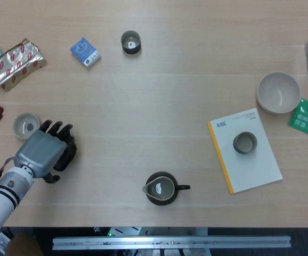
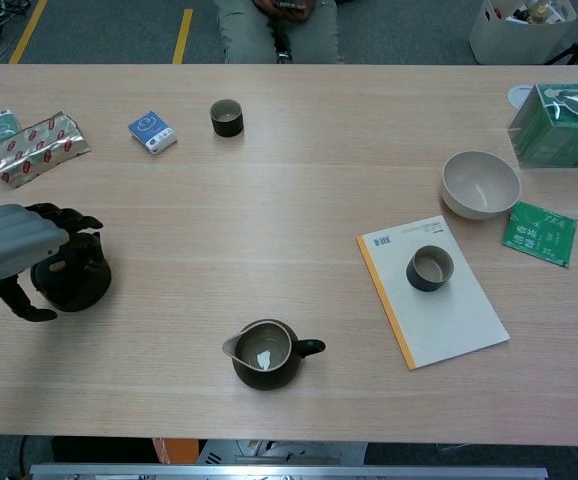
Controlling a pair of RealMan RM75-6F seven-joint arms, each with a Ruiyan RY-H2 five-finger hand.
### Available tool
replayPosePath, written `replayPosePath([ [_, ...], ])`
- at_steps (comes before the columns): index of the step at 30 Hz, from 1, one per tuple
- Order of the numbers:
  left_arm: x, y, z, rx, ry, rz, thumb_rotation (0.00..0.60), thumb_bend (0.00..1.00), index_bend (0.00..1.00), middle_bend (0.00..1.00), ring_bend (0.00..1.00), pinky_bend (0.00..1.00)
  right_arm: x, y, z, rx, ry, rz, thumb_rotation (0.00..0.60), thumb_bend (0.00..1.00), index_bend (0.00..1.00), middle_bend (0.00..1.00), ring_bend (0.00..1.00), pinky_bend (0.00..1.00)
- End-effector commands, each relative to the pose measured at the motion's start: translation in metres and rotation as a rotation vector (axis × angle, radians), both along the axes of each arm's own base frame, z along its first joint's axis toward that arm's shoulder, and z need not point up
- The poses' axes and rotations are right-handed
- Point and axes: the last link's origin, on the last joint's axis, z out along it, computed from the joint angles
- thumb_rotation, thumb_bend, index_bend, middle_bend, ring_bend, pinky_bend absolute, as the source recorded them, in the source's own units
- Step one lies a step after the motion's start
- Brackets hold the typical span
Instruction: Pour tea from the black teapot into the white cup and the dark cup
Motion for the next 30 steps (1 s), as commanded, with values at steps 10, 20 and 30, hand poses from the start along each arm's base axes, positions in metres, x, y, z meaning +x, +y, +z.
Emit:
replayPosePath([
  [10, -0.003, -0.012, 0.014, 0.028, -0.026, 0.017, 0.547, 0.17, 0.18, 0.05, 0.01, 0.07, 0.003, 0.003, 0.000, -0.003, -0.004, 0.010, 0.600, 0.12, 0.36, 0.32, 0.18, 0.22],
  [20, 0.012, -0.006, 0.021, 0.074, -0.095, -0.023, 0.584, 0.17, 0.16, 0.05, 0.01, 0.07, 0.000, 0.003, 0.002, -0.005, -0.009, 0.008, 0.600, 0.12, 0.36, 0.32, 0.18, 0.22],
  [30, 0.010, -0.002, 0.008, 0.071, -0.127, 0.014, 0.584, 0.17, 0.10, 0.04, 0.01, 0.07, -0.004, 0.004, 0.004, -0.011, -0.013, -0.001, 0.600, 0.12, 0.36, 0.32, 0.18, 0.22],
])
